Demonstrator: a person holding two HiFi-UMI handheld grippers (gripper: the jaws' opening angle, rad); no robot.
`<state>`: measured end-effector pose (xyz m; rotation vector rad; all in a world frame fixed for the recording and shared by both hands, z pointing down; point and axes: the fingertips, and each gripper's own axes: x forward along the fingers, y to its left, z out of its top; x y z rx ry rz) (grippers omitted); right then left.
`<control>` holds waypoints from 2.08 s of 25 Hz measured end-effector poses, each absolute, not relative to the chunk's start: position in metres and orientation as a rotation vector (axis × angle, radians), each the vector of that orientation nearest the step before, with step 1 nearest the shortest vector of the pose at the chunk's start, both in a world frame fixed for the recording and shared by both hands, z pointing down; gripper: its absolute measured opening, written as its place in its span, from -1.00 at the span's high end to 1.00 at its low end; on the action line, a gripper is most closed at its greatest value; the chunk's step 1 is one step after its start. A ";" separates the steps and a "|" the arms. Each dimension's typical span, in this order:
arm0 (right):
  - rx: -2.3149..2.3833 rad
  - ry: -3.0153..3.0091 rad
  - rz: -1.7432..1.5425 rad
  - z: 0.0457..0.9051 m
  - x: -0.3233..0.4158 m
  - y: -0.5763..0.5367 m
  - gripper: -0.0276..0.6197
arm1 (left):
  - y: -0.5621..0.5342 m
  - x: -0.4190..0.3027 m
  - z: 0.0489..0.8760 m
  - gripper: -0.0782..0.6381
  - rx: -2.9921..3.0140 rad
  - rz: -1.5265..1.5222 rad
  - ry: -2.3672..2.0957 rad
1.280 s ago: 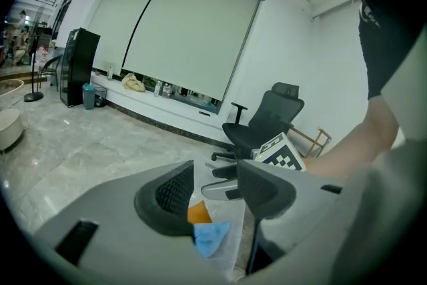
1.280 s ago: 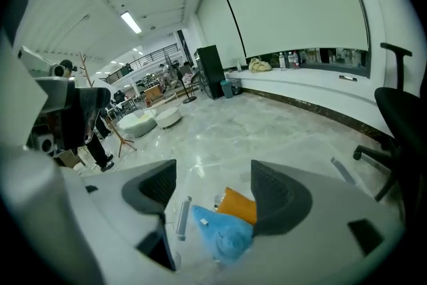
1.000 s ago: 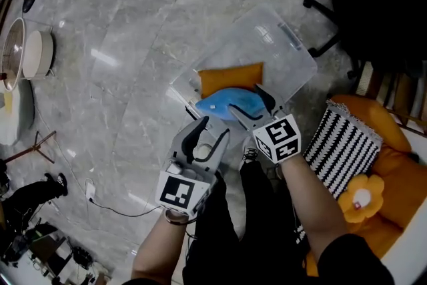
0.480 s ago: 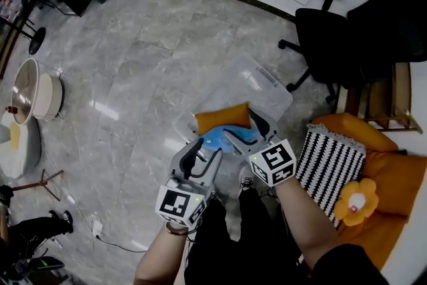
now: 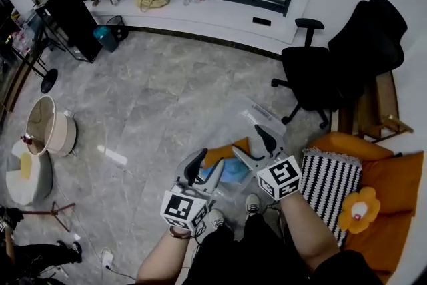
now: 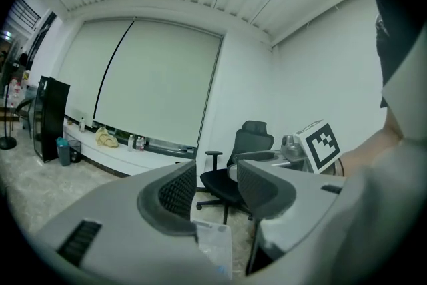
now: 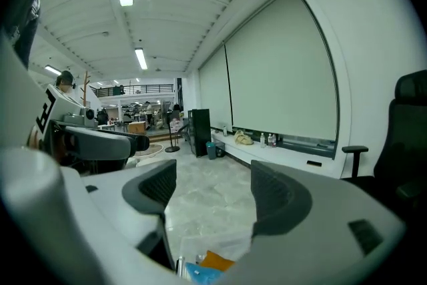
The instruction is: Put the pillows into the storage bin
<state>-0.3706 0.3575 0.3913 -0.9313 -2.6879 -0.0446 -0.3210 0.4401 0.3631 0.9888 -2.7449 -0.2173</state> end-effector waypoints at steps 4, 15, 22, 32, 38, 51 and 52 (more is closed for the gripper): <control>-0.908 -2.769 -0.063 0.351 -0.367 0.349 -0.18 | 0.438 -0.322 0.333 0.26 1.036 -0.180 -2.775; -0.770 -2.939 -0.064 0.285 -0.343 0.312 -0.10 | 0.419 -0.312 0.281 0.34 1.179 -0.092 -2.794; -0.632 -2.988 -0.045 0.277 -0.320 0.297 0.11 | 0.415 -0.299 0.276 0.53 1.272 -0.078 -2.781; -0.415 -3.014 -0.017 0.280 -0.278 0.243 0.91 | 0.370 -0.276 0.283 0.76 1.400 -0.045 -2.660; -0.297 -3.026 0.009 0.278 -0.246 0.186 0.91 | 0.308 -0.257 0.277 0.76 1.557 -0.086 -2.626; 0.049 -3.026 0.117 0.297 -0.124 0.001 0.91 | 0.115 -0.152 0.293 0.76 1.833 -0.011 -2.351; 0.068 -3.027 0.122 0.299 -0.114 -0.012 0.91 | 0.101 -0.143 0.294 0.76 1.855 -0.008 -2.335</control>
